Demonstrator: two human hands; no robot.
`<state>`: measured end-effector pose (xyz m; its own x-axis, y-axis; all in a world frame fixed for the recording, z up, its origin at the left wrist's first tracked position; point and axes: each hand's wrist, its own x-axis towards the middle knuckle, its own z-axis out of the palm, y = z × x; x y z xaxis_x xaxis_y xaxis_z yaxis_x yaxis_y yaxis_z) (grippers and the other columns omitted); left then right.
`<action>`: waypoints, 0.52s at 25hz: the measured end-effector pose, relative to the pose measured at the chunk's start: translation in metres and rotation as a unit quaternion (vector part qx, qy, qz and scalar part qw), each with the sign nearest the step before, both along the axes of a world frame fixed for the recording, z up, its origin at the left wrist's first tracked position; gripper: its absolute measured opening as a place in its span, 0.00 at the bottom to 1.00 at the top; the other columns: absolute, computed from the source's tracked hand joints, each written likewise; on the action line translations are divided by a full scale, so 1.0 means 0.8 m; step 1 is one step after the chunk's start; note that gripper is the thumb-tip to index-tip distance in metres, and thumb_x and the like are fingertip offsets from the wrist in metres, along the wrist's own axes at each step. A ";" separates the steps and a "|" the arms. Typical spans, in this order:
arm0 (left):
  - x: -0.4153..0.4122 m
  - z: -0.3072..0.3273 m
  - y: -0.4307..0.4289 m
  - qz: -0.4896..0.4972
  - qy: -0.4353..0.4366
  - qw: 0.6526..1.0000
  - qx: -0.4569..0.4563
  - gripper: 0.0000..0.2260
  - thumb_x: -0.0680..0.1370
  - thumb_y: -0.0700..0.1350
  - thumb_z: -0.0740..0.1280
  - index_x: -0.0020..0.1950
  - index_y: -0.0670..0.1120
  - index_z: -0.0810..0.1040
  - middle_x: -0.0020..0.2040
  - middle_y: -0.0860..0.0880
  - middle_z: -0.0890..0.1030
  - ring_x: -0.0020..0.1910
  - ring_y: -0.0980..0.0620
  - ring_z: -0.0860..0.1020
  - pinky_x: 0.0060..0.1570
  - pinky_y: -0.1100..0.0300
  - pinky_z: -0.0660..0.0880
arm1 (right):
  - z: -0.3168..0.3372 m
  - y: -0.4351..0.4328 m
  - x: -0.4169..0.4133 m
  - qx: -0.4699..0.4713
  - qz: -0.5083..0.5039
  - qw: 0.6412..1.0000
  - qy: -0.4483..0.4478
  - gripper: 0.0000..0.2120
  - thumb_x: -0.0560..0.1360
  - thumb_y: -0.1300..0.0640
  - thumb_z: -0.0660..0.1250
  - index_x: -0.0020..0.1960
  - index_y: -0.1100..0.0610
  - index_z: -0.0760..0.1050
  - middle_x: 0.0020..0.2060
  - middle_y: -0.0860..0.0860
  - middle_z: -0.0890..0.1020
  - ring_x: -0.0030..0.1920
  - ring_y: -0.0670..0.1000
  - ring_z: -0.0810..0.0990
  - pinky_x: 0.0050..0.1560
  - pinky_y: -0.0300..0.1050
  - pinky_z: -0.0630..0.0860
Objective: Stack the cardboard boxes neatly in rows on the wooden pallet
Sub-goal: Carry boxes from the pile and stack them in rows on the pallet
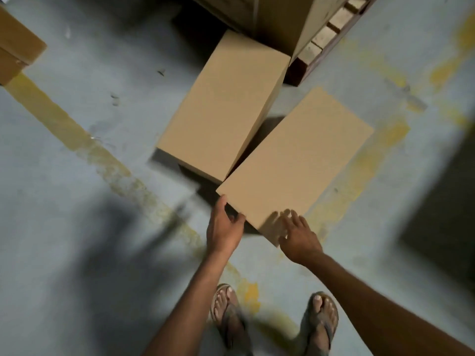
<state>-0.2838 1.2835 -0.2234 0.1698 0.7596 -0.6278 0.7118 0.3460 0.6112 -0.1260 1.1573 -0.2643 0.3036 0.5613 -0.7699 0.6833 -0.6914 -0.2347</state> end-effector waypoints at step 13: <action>0.034 -0.081 -0.082 0.037 0.019 0.987 0.154 0.17 0.85 0.57 0.58 0.55 0.48 0.82 0.54 0.50 0.82 0.52 0.47 0.80 0.43 0.60 0.65 | -0.030 -0.098 -0.014 -0.009 -0.189 0.982 0.012 0.42 0.76 0.25 0.44 0.74 0.55 0.66 0.75 0.58 0.71 0.70 0.60 0.73 0.64 0.53 0.73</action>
<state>-0.2567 1.2179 -0.2884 0.0871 0.9246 -0.3709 0.7163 0.2007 0.6684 -0.1371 1.0786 -0.2885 0.4694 0.3987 -0.7879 0.3718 -0.8985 -0.2332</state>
